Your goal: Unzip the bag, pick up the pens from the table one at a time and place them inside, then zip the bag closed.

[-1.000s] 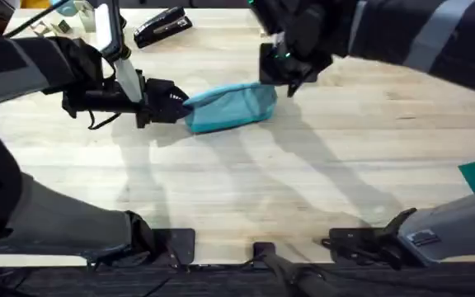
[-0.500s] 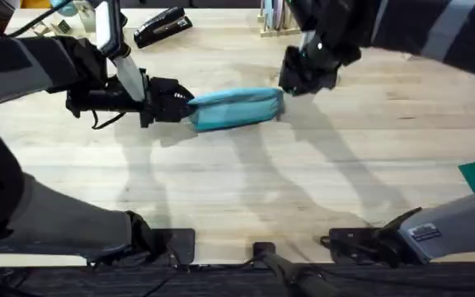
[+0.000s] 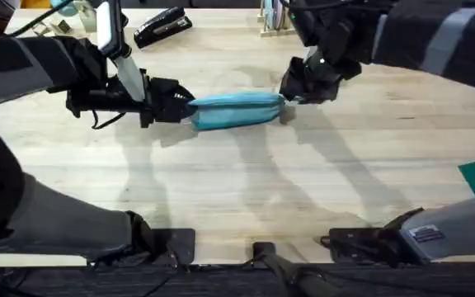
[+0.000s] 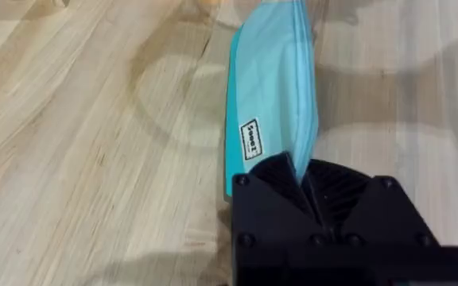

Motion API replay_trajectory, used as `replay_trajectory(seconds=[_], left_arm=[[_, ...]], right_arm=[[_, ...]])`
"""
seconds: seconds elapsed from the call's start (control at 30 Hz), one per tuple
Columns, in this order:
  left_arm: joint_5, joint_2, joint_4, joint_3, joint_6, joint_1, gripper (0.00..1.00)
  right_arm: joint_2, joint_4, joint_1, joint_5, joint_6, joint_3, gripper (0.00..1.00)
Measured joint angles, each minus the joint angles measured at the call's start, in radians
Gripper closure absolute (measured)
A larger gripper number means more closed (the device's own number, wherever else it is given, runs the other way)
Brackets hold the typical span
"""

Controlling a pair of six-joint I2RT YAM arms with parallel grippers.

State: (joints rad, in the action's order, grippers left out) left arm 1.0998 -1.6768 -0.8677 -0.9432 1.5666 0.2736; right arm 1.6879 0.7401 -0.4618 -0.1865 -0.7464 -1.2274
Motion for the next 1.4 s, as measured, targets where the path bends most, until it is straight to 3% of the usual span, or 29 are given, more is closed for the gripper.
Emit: replay_trajectory(seconds=[0.17, 0.2, 0.43, 0.5, 0.77, 0.8, 0.9, 0.97, 1.4], left_arm=[[-0.037, 0.0, 0.001, 0.0, 0.0, 0.019, 0.959], [-0.04, 0.0, 0.004, 0.0, 0.0, 0.025, 0.959], [-0.046, 0.0, 0.004, 0.0, 0.0, 0.031, 0.959], [-0.046, 0.0, 0.004, 0.0, 0.0, 0.031, 0.959], [-0.046, 0.0, 0.004, 0.0, 0.0, 0.031, 0.951], [-0.046, 0.0, 0.005, 0.0, 0.002, 0.031, 0.853], [-0.046, 0.0, 0.004, 0.0, 0.0, 0.033, 0.388], [-0.045, 0.0, 0.004, 0.0, -0.003, 0.033, 0.013], [-0.06, 0.002, -0.005, 0.0, -0.003, 0.033, 0.004]], right_arm=[[-0.063, 0.047, 0.039, -0.132, 0.077, 0.003, 0.071], [-0.084, 0.047, 0.042, -0.15, 0.098, 0.003, 0.022], [-0.26, 0.079, -0.044, -0.203, 0.244, 0.003, 0.005], [-0.34, 0.137, -0.117, -0.21, 0.303, 0.003, 0.005], [-0.463, 0.213, -0.218, -0.211, 0.336, 0.003, 0.004], [-0.476, 0.215, -0.225, -0.211, 0.336, 0.003, 0.004], [-0.504, 0.22, -0.237, -0.212, 0.336, 0.003, 0.004], [-0.532, 0.24, -0.239, -0.213, 0.33, 0.003, 0.003], [-0.565, 0.282, -0.239, -0.213, 0.214, 0.003, 0.004]])
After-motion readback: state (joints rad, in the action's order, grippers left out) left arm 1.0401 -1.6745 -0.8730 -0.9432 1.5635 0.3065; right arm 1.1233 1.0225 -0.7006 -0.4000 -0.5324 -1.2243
